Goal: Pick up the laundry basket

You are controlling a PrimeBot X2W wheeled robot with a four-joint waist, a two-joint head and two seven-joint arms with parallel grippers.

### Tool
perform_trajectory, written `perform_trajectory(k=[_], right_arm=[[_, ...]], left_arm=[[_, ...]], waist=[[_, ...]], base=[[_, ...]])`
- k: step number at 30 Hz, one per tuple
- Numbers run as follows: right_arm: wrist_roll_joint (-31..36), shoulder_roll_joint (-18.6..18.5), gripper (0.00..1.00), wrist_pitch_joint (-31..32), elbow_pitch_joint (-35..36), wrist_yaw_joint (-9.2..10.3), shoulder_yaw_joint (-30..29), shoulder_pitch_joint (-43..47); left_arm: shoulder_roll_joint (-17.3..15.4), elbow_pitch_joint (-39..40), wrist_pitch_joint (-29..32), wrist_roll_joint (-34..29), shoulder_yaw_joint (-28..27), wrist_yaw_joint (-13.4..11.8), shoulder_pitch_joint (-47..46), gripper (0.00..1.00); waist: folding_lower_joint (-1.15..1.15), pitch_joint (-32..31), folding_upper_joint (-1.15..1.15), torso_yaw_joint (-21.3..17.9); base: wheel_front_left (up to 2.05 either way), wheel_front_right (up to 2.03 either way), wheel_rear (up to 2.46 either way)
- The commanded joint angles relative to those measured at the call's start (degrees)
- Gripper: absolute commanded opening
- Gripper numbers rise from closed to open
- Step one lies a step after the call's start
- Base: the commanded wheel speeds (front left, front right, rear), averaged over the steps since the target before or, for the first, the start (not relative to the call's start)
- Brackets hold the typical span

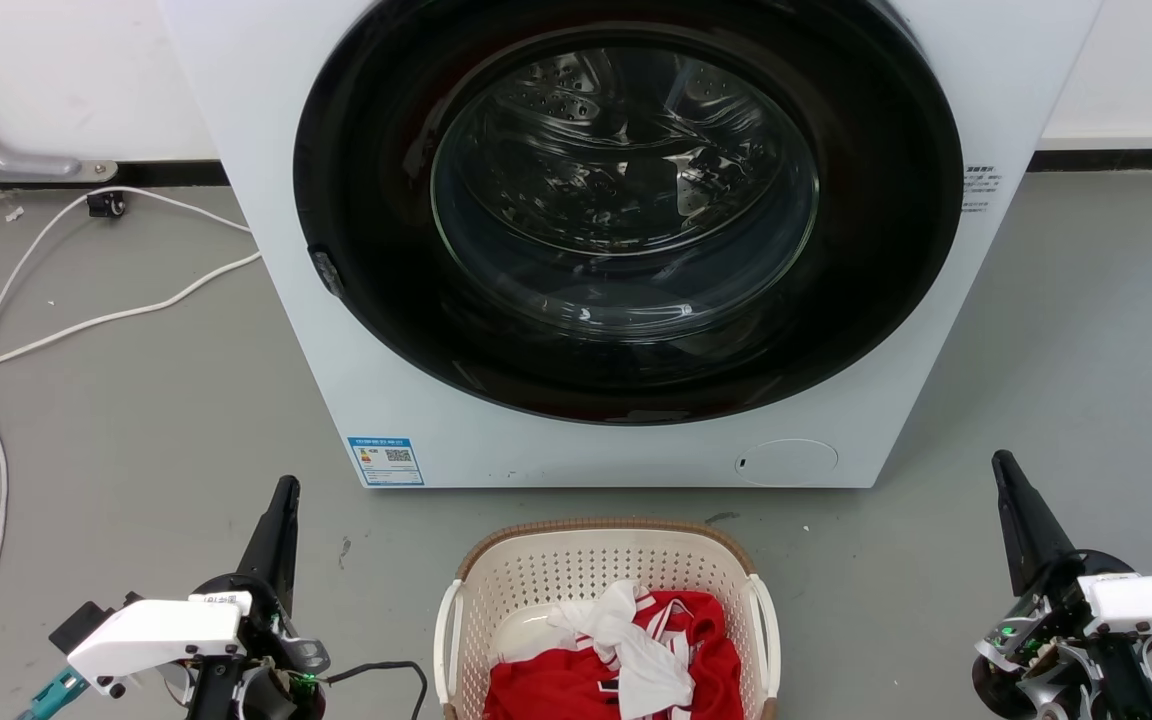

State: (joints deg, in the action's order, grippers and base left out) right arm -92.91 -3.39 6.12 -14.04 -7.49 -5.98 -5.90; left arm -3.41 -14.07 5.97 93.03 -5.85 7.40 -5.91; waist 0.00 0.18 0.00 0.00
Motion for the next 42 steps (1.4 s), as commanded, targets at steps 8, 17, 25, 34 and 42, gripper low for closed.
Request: perform_trajectory(k=[8,17,25,34,42], right_arm=[[0.2,0.25,0.0,0.23,-0.06,0.0,-0.13,-0.6],[0.24,0.29,0.0,0.3,-0.06,0.0,-0.2,-0.6],[0.31,0.32,0.0,0.28,-0.07,0.0,-0.24,-0.61],[0.34,0.35,0.0,0.32,-0.06,0.0,-0.3,-0.62],[0.2,0.17,1.0,0.18,-0.15,-0.01,-0.23,0.08]], left_arm=[[0.13,-0.07,0.34,-0.24,-0.24,0.22,-0.6,0.0],[0.19,-0.08,0.32,-0.33,-0.31,0.22,-0.6,0.0],[0.23,-0.08,0.39,-0.4,-0.37,0.22,-0.61,0.0],[0.27,-0.07,0.35,-0.48,-0.42,0.22,-0.62,0.0],[0.22,-0.16,0.31,-0.15,-0.28,-0.02,0.08,1.0]], waist=[[0.0,0.0,0.0,0.0],[0.0,0.0,0.0,0.0],[0.0,0.0,0.0,0.0],[0.0,0.0,0.0,0.0],[0.0,0.0,0.0,0.0]], base=[[0.0,0.0,0.0],[0.0,0.0,0.0],[0.0,0.0,0.0],[0.0,0.0,0.0],[0.0,0.0,0.0]])
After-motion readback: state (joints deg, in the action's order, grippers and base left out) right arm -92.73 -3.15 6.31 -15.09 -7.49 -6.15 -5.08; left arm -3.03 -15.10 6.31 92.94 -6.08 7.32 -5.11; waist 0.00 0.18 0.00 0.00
